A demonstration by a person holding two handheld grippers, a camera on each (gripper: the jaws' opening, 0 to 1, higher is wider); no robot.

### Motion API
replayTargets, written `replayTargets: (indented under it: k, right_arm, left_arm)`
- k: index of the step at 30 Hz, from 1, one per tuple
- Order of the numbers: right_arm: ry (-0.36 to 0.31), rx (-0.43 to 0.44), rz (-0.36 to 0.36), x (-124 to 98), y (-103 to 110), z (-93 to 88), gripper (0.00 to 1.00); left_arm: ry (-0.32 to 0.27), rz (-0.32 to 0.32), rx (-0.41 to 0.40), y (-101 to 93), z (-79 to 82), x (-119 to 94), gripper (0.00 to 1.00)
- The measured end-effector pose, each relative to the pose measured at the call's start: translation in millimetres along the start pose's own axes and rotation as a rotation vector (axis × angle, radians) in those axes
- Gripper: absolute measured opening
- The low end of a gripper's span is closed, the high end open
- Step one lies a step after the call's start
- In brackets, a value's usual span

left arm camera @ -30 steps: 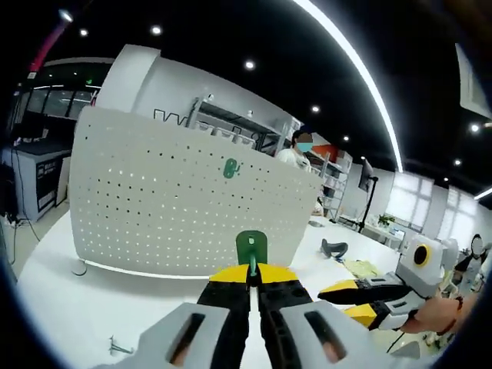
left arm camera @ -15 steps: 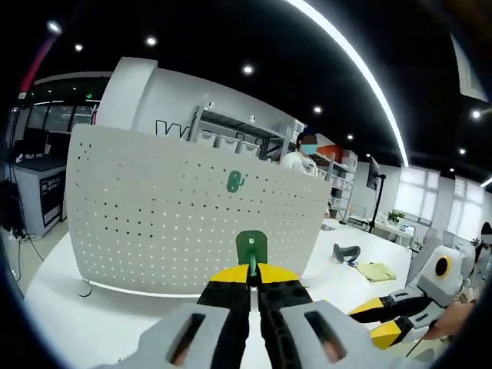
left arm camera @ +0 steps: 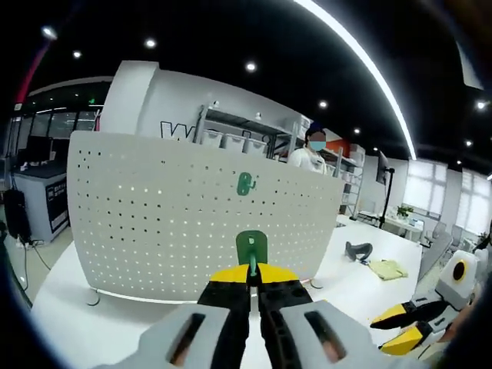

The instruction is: Insert the hook assembly into the mounting plate slot until the hook locks in place.

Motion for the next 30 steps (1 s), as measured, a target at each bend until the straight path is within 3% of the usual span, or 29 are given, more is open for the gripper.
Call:
replayTargets:
  k: [11,30]
  right_arm:
    - [0.002,0.014,-0.006,-6.2,-3.2,-4.5,0.20]
    - [0.006,0.035,-0.022,-16.5,0.6,-9.2,0.21]
  left_arm:
    - [0.002,0.049,0.034,11.2,13.8,24.9,0.02]
    - [0.022,0.097,0.100,11.4,28.5,55.4,0.02]
Point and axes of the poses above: the point that each gripper's makers call its tool centre point, and the gripper's own axes: x roughly forward along the fingers, y roughly to its left, z roughly out of its top, the point moved 3 cm from there along -x, roughly backward along the fingers
